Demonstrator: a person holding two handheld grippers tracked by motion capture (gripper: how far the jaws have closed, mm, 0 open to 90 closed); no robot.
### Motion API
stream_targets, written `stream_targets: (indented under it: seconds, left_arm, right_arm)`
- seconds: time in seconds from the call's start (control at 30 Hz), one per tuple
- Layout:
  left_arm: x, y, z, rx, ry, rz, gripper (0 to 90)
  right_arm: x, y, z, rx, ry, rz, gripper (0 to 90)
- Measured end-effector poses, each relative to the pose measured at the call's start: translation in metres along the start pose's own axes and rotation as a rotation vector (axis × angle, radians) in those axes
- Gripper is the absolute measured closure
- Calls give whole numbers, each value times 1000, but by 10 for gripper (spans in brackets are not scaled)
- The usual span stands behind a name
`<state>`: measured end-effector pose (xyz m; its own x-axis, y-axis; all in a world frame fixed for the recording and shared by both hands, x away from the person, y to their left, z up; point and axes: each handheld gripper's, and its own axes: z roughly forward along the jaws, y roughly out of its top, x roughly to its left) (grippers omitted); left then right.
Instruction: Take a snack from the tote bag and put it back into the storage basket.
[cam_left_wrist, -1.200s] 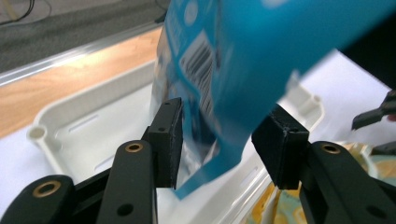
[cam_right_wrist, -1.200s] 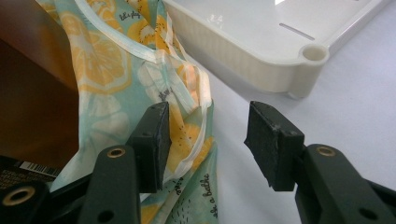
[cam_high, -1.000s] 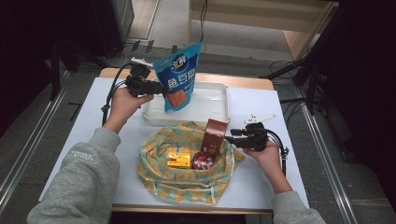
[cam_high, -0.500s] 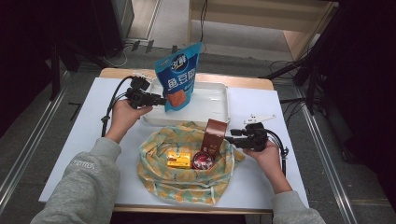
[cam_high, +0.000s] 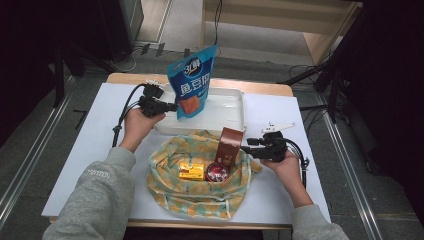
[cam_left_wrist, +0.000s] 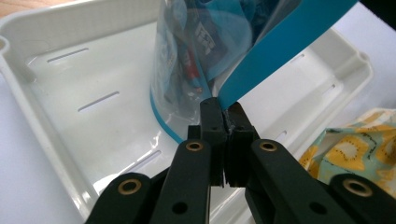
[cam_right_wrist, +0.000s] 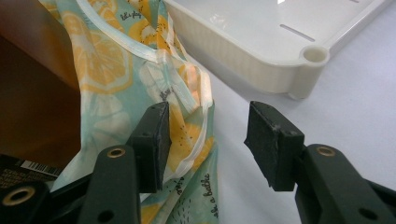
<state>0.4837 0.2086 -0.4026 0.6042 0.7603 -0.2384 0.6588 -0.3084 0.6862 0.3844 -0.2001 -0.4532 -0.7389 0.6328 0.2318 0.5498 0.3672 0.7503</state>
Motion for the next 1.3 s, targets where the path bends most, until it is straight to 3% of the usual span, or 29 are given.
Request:
stream_targets:
  seconds: [0.23,0.53,0.83,1.03,1.3]
  left_arm:
    - [8,6,4,-22,23,-14,900]
    - [14,24,14,1,69,-19,900]
    - [24,27,22,-58,63,-73,900]
    - [27,35,23,-26,87,-46,900]
    - [35,34,24,-61,90,-65,893]
  right_arm:
    - [1,1,0,-3,-1,-5,502]
    - [1,1,0,-2,0,-8,503]
    - [1,-1,-2,-10,2,0,503]
    - [2,-3,-6,-19,-1,8,503]
    - [2,-7,-9,-22,-9,10,503]
